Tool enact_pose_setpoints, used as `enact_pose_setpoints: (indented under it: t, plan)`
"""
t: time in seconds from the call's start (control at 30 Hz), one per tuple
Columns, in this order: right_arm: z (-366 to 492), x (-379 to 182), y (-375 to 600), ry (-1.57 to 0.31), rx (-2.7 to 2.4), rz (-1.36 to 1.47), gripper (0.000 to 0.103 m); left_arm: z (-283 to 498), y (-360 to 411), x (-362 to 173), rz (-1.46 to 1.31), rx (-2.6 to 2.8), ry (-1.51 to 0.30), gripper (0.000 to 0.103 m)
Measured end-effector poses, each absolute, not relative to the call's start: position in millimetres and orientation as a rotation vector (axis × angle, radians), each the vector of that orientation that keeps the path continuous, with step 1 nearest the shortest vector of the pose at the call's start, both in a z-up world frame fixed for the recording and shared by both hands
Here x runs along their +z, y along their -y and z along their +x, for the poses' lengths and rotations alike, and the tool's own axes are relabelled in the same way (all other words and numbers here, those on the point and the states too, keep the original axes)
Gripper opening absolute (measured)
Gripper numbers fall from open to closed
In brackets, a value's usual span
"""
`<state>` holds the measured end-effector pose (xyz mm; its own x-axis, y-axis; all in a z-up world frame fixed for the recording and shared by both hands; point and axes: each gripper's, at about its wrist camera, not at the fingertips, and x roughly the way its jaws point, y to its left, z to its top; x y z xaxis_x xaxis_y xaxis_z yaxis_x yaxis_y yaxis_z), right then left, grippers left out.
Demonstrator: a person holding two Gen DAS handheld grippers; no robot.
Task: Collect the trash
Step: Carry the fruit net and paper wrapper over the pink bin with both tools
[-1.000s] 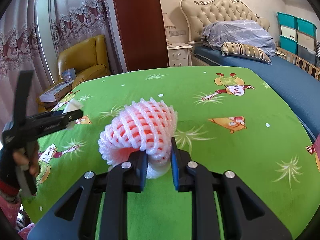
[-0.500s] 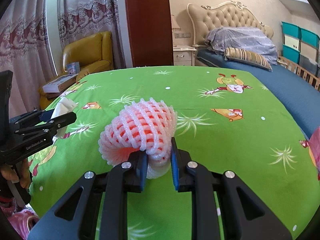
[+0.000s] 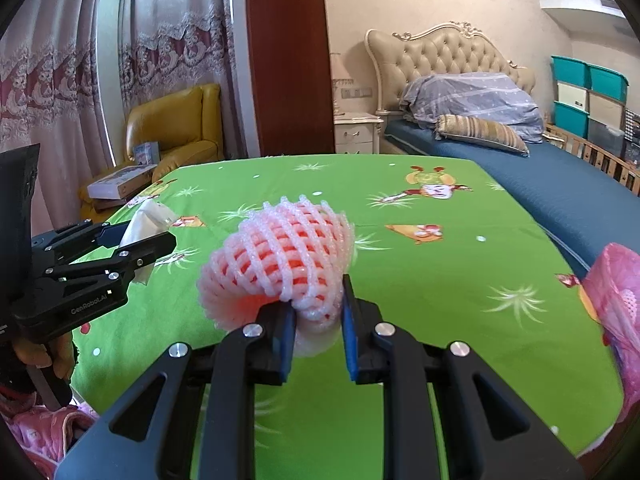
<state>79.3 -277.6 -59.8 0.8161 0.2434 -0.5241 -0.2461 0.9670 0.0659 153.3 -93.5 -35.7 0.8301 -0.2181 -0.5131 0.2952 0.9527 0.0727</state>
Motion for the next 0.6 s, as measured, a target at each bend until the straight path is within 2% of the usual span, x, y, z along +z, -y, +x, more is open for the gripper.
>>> enact_pose_setpoints:
  t: [0.6]
  plan:
    - [32,-46,392,-0.478,0.059,0.084,0.020,152,198,-23,0.246,-0.523,-0.533,0.039]
